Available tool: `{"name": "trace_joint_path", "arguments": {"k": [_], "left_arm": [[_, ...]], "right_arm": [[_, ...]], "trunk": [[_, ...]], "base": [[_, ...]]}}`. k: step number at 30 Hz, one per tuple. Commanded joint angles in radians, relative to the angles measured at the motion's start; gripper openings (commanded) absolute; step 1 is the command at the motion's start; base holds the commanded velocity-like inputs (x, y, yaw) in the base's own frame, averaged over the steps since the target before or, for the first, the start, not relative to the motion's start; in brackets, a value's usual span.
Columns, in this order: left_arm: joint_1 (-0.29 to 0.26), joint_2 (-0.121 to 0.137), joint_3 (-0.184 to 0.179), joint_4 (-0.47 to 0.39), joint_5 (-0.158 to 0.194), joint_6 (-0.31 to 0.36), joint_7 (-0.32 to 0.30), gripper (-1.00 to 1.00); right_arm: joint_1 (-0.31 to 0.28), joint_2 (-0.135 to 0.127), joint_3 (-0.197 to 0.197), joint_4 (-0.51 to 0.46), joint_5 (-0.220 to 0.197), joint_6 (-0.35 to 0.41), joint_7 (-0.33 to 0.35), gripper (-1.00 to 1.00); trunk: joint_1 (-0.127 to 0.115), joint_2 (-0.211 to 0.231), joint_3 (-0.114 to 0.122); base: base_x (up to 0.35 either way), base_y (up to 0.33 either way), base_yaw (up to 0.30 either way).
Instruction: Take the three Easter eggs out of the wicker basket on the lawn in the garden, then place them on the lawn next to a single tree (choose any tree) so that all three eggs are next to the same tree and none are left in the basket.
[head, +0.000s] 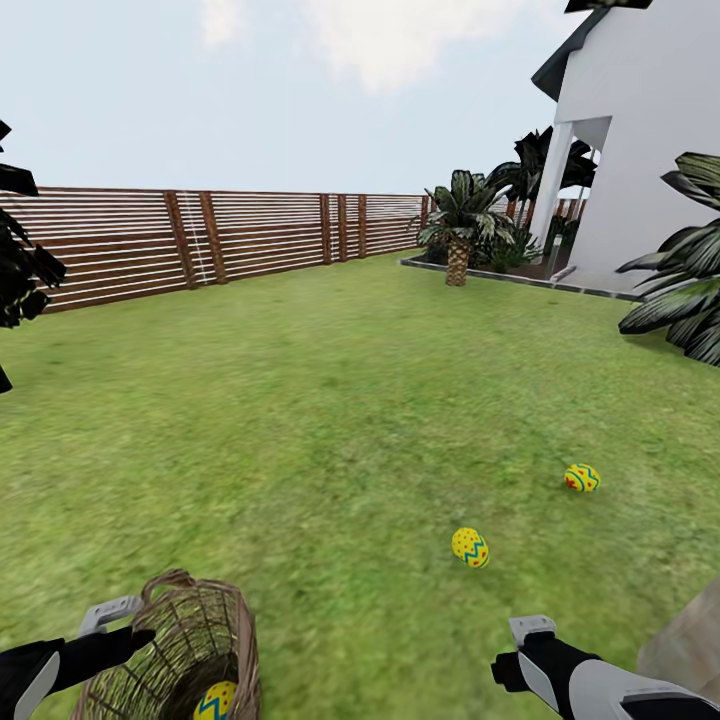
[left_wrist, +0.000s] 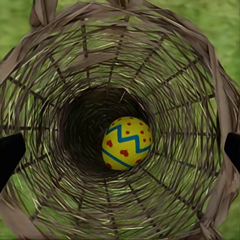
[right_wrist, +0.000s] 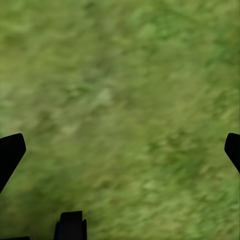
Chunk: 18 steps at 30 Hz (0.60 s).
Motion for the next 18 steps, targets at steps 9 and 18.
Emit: {"name": "trace_joint_path", "arguments": {"k": [9,18], "left_arm": [[0.0,-0.002,0.005,0.0,0.006,0.009,-0.003,1.0],[0.0,-0.006,0.005,0.001,0.005,0.009,-0.003,1.0]], "right_arm": [[-0.001,0.0,0.007,0.001,0.001,0.003,-0.001,1.0],[-0.001,0.0,0.007,0.002,0.001,0.003,-0.001,1.0]], "trunk": [[0.035,-0.064,-0.029],[0.069,-0.127,-0.057]], "base": [[0.0,0.0,0.0],[0.0,0.0,0.0]]}}
